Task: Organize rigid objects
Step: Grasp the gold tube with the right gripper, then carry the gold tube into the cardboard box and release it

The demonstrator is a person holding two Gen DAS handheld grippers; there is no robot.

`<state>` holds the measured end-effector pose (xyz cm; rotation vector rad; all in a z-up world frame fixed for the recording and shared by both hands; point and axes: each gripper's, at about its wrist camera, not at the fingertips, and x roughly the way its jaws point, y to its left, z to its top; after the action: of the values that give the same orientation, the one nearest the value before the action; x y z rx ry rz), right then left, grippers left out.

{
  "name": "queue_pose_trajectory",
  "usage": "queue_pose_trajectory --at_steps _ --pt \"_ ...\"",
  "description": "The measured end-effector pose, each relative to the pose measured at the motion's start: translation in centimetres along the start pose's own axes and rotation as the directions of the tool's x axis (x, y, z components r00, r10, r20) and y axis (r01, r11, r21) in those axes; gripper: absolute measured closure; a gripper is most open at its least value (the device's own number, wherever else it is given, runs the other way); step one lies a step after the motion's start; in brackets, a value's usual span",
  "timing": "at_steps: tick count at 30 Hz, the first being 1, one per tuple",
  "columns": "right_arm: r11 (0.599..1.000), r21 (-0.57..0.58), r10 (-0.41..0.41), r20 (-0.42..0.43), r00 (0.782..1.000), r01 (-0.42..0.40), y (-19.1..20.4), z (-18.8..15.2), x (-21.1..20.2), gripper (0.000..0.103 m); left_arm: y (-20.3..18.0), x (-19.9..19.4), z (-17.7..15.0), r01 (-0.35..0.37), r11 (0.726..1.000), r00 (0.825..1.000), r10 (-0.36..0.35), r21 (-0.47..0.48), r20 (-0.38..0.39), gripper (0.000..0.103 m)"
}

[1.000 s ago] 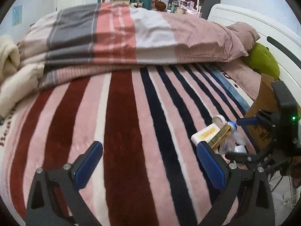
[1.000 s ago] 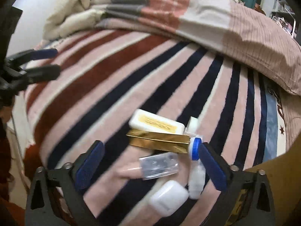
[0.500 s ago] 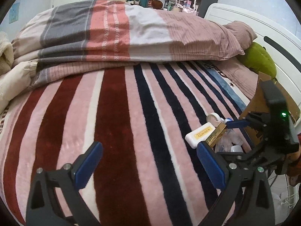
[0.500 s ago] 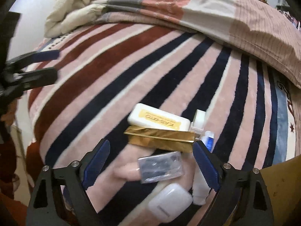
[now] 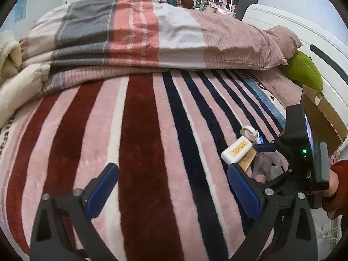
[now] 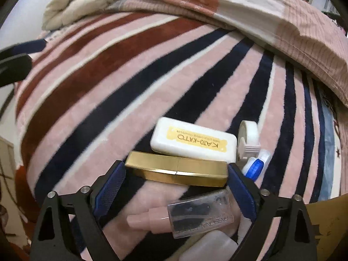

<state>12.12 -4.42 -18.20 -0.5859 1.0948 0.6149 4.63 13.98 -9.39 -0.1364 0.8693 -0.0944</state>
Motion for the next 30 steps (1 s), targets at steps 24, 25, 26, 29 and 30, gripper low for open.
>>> queue_pose_trajectory --at_steps 24,25,26,29,30 --pt "1.000 -0.013 0.022 0.431 0.902 -0.018 -5.1 -2.3 -19.6 0.015 -19.5 -1.2 9.8 0.487 0.830 0.873 -0.456 0.271 -0.172 0.078" --pt "1.000 0.009 0.000 0.435 0.900 -0.004 -6.4 -3.0 -20.2 0.015 -21.5 -0.9 10.3 0.486 0.821 0.874 -0.450 0.299 -0.184 0.078" --pt "1.000 0.026 -0.012 0.436 0.900 0.001 -7.3 -3.5 -20.5 0.015 -22.7 -0.5 10.7 0.491 0.814 0.871 -0.451 0.309 -0.195 0.078" --pt "0.995 0.095 -0.050 0.427 0.903 0.010 -10.9 -5.6 -21.4 0.015 -27.0 0.9 11.7 0.520 0.783 0.854 -0.462 0.342 -0.240 0.078" --pt "0.993 0.115 -0.070 0.420 0.905 0.023 -12.0 -6.3 -21.6 0.015 -28.1 1.4 11.9 0.530 0.771 0.847 -0.467 0.352 -0.253 0.078"
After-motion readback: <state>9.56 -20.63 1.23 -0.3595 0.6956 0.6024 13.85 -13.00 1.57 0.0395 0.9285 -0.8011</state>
